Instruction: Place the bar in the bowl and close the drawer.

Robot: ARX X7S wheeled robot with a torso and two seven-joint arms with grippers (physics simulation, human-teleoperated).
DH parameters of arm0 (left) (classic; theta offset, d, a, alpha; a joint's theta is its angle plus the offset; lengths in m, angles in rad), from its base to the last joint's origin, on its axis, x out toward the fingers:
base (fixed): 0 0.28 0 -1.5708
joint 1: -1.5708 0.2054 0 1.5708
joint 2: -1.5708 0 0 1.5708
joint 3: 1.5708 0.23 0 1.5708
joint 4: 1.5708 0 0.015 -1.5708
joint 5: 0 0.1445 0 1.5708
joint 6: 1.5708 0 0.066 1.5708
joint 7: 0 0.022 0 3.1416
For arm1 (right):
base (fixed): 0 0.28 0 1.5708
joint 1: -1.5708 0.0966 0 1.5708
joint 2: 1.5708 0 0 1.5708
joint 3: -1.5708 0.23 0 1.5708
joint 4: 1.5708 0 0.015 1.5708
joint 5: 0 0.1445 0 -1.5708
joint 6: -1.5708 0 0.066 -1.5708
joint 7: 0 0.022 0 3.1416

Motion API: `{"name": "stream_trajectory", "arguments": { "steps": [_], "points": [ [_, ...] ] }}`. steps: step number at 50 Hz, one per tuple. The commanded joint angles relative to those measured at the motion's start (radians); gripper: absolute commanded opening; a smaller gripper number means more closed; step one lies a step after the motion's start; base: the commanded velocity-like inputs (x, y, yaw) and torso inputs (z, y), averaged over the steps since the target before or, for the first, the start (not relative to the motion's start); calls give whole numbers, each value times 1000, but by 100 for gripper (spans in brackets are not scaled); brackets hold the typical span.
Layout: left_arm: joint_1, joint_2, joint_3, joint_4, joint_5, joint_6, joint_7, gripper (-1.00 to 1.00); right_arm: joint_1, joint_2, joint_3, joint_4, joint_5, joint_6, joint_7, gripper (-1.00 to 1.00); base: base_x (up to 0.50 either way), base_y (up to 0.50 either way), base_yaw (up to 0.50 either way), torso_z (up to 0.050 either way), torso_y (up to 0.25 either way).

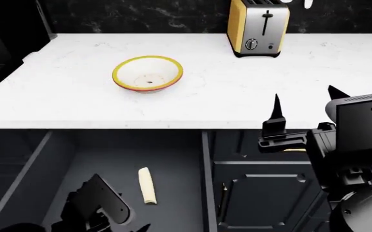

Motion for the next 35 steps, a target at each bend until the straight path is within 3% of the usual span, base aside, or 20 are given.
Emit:
{"name": "stream_trajectory", "arguments": {
  "steps": [1,21,35],
  "points": [
    [21,20,54,-92,12,-4,2,100,-5,3,-21,14,-11,-20,1,100,0,0,0,0,0],
    [14,15,105,-157,21,-41,-16,100,-12,8,-49,36,-28,-51,1,100,0,0,0,0,0],
    [-22,26,240,-252,91,4,6,100,-17,11,-65,54,-39,-73,0,100,0,0,0,0,0]
  ]
}}
